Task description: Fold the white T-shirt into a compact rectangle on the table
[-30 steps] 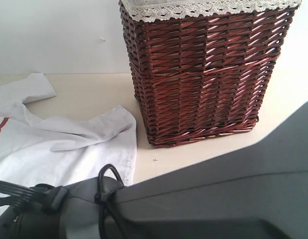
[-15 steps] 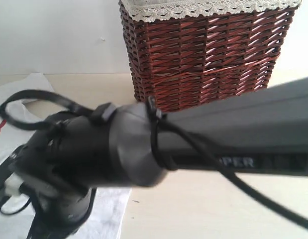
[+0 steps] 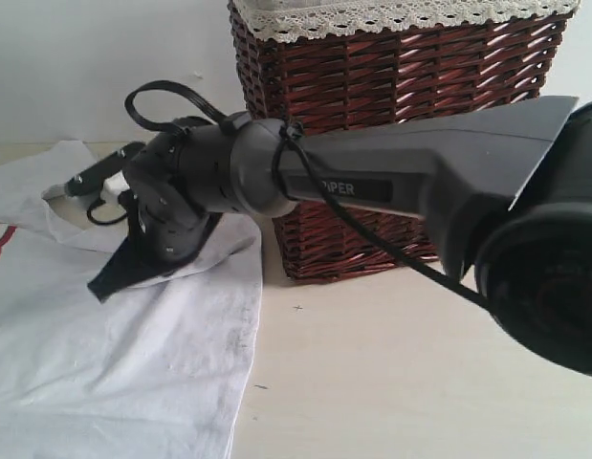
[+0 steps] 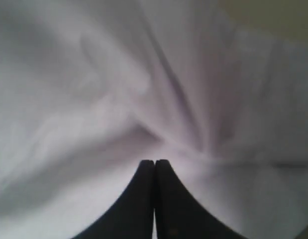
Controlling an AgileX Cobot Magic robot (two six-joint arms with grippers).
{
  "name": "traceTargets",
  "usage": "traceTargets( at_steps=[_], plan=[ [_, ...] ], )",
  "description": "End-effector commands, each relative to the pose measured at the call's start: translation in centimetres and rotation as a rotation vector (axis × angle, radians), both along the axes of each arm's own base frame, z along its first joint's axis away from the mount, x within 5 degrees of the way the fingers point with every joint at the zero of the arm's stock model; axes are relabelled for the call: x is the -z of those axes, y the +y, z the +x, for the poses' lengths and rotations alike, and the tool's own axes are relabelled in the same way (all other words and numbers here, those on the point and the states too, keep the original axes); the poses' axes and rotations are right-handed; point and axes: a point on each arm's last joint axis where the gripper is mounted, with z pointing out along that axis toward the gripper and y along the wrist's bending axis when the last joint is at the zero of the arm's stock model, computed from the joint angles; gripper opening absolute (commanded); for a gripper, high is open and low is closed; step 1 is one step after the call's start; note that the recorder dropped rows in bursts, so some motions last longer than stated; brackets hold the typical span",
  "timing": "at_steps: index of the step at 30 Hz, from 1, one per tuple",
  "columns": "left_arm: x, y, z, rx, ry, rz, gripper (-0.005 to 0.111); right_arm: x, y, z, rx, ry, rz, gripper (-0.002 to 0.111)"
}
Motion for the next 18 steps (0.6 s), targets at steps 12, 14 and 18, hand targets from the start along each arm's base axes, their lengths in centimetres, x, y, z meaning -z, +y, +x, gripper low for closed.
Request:
traceTargets(
  at_steps=[12,14,18],
  plan=[
    [-0.1,0.0,0.0,0.004,-0.014,-0.004,0.000,3.4,0.9,5.8,0.100,0.046,-0.107,0.000],
    [-0.1,0.0,0.0,0.004,-0.012,-0.004,0.000,3.2,0.9,6.5,0.114,-0.017,-0.127,0.000],
    [-0.1,0.0,0.0,0.004,-0.012,-0.004,0.000,2.7,-0.3,8.0,0.193,-0.060,-0.122,0.000]
  ],
)
